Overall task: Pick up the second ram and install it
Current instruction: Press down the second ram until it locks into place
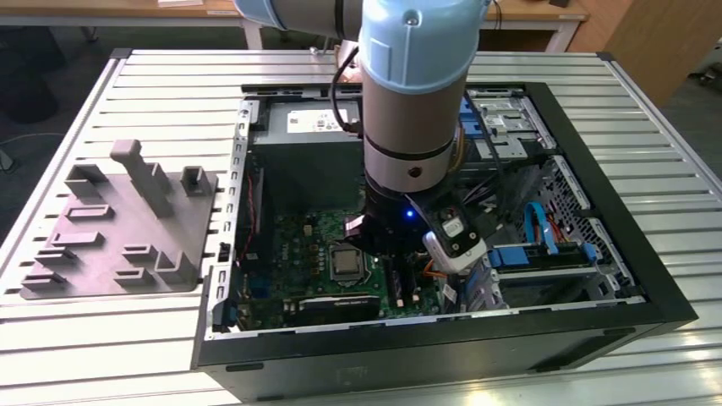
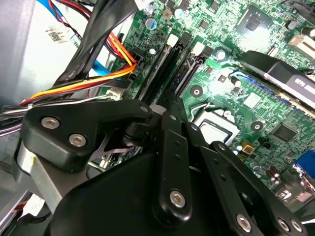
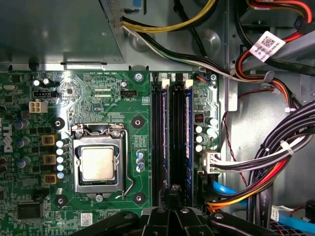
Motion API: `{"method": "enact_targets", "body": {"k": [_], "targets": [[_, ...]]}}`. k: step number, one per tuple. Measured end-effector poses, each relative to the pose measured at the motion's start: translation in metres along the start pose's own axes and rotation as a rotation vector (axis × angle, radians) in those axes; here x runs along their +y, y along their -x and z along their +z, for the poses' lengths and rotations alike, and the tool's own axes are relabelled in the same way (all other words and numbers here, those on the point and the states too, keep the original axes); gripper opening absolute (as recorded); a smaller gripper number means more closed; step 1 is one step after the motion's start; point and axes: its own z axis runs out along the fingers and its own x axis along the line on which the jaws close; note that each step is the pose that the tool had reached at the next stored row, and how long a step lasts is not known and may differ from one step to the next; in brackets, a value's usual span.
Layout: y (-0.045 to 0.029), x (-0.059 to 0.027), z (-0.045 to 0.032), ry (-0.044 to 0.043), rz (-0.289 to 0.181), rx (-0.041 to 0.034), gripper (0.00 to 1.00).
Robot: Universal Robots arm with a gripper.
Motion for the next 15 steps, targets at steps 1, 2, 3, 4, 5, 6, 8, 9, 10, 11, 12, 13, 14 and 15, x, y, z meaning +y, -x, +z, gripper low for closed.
{"method": "enact_targets", "body": {"k": [1,2,3,4,5,6,8,9,10,11,12,13,14,15], "targets": [[-0.0001,0.0,0.0008,-0.0006,0.0,0.0001,0.1],[-0.0001,-0.0001,0.0011,-0.0006,0.0,0.0002,0.1],[-0.0001,0.0,0.0011,-0.0005,0.0,0.0002,0.1],[-0.0001,0.0,0.0014,-0.0001,0.0,0.0001,0.1],[-0.0001,0.0001,0.0015,0.0003,0.0,-0.0001,0.1],[-0.0001,0.0001,0.0017,0.0003,0.0,-0.0001,0.1],[-0.0002,0.0001,0.003,0.0,0.0,-0.0001,0.1],[-0.0002,0.0001,0.003,0.0,0.0,0.0,0.1],[-0.0002,0.0001,0.003,0.0,0.0,-0.0001,0.1],[-0.0002,0.0001,0.0031,0.0,0.0,-0.0001,0.1],[-0.0002,0.0001,0.0032,0.0002,0.0,-0.0002,0.1],[-0.0002,0.0001,0.0033,0.0003,0.0,-0.0002,0.1],[-0.0002,0.0002,0.0035,0.0003,0.0,-0.0002,0.1],[-0.0003,0.0002,0.0043,0.0002,0.0,-0.0002,0.1]]}}
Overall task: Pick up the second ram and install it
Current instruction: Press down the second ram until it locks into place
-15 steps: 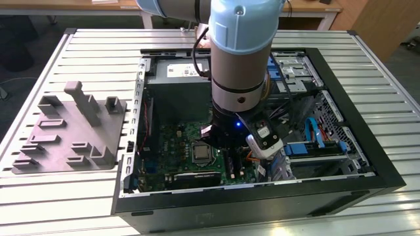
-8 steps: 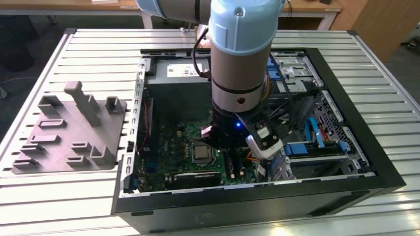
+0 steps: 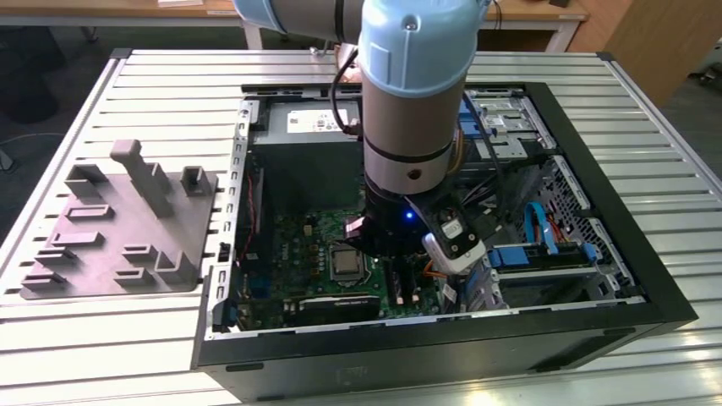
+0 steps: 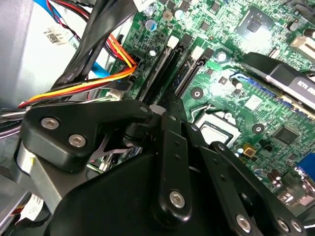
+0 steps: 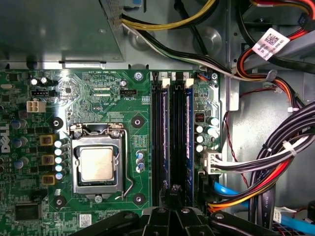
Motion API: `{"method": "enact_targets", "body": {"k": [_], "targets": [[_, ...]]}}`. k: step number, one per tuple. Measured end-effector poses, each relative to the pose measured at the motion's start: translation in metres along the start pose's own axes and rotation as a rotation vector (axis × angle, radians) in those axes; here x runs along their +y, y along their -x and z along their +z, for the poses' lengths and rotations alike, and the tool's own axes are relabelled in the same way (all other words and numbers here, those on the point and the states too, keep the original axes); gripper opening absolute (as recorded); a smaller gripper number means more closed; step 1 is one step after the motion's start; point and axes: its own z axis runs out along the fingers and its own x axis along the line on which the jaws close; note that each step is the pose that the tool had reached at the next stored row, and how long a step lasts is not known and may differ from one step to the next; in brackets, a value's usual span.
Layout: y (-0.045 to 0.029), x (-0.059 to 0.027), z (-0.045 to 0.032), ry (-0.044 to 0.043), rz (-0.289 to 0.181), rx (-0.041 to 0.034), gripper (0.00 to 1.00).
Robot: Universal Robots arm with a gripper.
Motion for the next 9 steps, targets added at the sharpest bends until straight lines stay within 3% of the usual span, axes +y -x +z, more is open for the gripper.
{"method": "enact_targets", "body": {"k": [9], "targets": [[0.0001,0.0002,-0.0007,0.002,0.0,-0.0008,0.1]]}}
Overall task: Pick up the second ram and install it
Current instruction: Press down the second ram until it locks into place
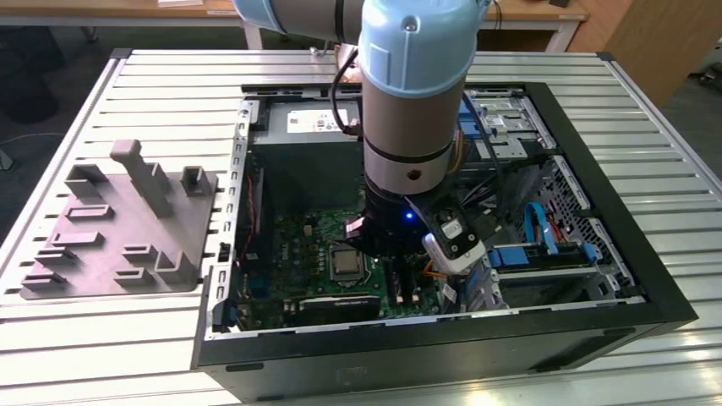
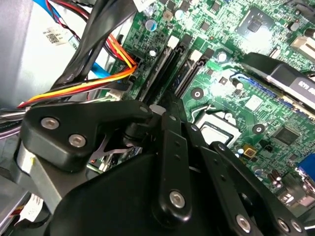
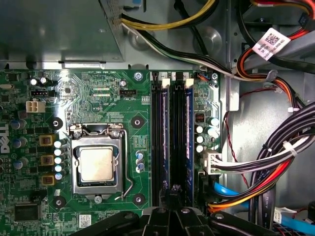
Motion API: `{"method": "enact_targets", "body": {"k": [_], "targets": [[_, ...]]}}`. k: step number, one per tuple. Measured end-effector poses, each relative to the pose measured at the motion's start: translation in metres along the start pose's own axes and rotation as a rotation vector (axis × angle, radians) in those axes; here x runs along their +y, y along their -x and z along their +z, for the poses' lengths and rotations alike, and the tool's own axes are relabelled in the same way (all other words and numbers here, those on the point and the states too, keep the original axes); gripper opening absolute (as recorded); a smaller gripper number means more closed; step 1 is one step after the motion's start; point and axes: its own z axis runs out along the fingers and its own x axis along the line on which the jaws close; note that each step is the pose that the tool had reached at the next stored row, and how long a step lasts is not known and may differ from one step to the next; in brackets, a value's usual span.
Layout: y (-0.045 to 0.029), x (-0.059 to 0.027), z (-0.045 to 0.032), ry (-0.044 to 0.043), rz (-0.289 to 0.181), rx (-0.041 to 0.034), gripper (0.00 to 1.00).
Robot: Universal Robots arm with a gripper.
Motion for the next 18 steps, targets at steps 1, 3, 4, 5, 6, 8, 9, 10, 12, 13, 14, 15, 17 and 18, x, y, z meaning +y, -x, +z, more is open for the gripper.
{"method": "enact_targets", "body": {"k": [1,3,4,5,6,8,9,10,12,13,14,15,17,18], "targets": [[0.0002,0.0002,-0.0019,0.002,0.0,-0.0006,0.1],[0.0007,-0.0006,-0.0103,-0.0018,0.0,0.0005,0.1],[0.001,-0.0006,-0.0137,-0.0012,0.0,0.0003,0.1],[0.0012,-0.0008,-0.0175,-0.0015,0.0,0.0004,0.1],[0.0015,-0.001,-0.0217,-0.0016,0.0,0.0004,0.1],[0.0022,-0.0013,-0.0306,-0.0019,0.0,0.0005,0.1],[0.0025,-0.0015,-0.0348,-0.0016,0.0,0.0004,0.1],[0.0028,-0.0016,-0.0394,-0.0018,0.0,0.0005,0.1],[0.0033,-0.0018,-0.0453,-0.0018,0.0,0.0006,0.1],[0.0033,-0.0018,-0.0457,-0.0017,0.0,0.0005,0.1],[0.0034,-0.0013,-0.0456,-0.0014,0.0,0.0003,0.1],[0.0033,0.0,-0.0458,-0.0016,0.0,0.0,0.1],[0.0032,0.0039,-0.046,-0.0017,0.0,-0.0006,0.1],[0.0031,0.0064,-0.046,-0.0016,0.0,-0.0011,0.1]]}}
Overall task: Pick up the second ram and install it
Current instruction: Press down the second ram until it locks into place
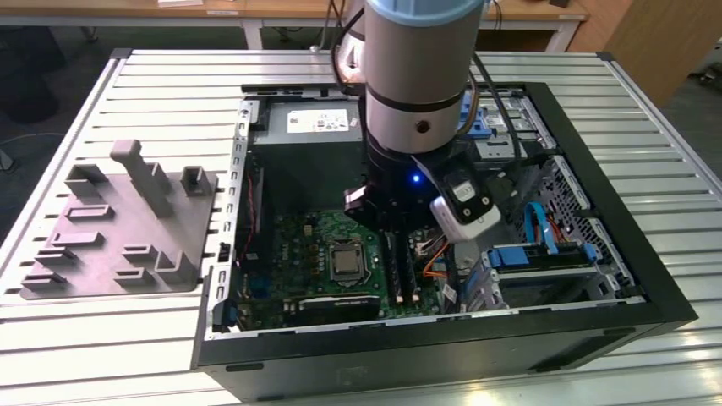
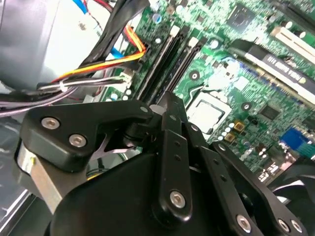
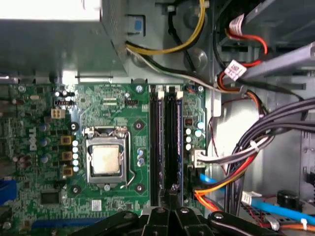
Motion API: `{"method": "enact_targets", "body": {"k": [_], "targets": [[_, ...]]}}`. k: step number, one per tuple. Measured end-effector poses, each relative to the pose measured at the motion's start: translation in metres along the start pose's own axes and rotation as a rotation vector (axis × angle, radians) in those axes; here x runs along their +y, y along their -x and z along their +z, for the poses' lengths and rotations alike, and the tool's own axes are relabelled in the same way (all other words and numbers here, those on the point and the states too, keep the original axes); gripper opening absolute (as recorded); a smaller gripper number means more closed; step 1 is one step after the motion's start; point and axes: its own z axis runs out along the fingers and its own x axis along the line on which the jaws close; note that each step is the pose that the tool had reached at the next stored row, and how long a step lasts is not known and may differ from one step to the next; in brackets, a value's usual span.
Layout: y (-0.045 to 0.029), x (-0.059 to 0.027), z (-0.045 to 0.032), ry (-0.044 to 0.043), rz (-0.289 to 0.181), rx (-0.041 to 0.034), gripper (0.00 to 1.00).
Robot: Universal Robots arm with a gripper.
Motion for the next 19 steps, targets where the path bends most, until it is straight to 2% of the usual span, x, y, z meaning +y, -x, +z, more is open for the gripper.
{"method": "enact_targets", "body": {"k": [7,11,19], "targets": [[-0.0002,0.0139,-0.0007,0.0,0.0,-0.0032,0.1],[0.0004,0.014,-0.0077,-0.0001,0.0,-0.0033,0.1],[0.0004,0.014,-0.0083,0.0,0.0,-0.0034,0.1]]}}
